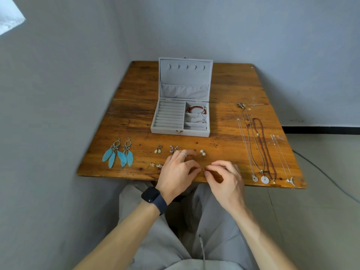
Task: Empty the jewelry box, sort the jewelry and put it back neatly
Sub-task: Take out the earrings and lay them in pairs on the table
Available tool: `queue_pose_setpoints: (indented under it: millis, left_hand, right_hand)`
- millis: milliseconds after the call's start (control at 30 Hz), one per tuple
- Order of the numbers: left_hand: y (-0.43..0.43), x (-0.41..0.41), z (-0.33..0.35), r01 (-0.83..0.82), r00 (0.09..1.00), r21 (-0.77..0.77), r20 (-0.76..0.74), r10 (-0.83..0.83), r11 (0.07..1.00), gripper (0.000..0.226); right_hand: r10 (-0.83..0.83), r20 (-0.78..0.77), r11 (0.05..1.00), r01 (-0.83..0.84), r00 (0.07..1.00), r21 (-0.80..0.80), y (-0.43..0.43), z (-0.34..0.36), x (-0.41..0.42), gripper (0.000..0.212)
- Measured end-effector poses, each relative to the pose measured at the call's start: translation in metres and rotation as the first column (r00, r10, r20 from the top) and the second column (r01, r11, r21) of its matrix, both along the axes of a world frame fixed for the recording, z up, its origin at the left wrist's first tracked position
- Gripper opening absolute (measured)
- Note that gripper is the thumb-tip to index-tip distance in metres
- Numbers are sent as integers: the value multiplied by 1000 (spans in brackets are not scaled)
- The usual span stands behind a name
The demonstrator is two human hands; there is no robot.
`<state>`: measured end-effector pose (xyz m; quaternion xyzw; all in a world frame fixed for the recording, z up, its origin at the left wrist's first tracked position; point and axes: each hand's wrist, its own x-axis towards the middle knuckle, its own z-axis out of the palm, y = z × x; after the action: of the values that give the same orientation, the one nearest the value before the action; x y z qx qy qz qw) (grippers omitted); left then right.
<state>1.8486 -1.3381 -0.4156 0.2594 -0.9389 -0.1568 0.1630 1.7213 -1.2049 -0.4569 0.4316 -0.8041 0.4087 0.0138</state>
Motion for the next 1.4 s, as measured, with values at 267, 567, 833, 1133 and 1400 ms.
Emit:
queue_pose_setpoints:
  millis: [267, 567, 833, 1133, 1400]
  left_hand:
    - [-3, 0, 2, 36, 999, -11, 36, -36, 999, 15]
    - [-9, -3, 6, 82, 993, -45, 92, -78, 996, 19]
    - [-21, -4, 11, 124, 980, -50, 160, -115, 991, 24]
    - [-37, -3, 17, 65, 988, -70, 143, -54, 995, 32]
    - [-105, -34, 38, -145, 980, -103, 120, 157, 984, 58]
  right_hand:
    - [-18, -2, 1000, 18, 1000, 4, -3, -3, 1, 16]
    - [-6, 58, 998, 2, 998, 64, 0, 3, 0, 23]
    - [22, 121, 992, -36, 992, 119, 2, 11, -3, 27]
    - [75, 180, 989, -97, 981, 114, 4, 21, -7, 28]
    - [130, 23, 978, -132, 991, 165, -36, 63, -47, 34]
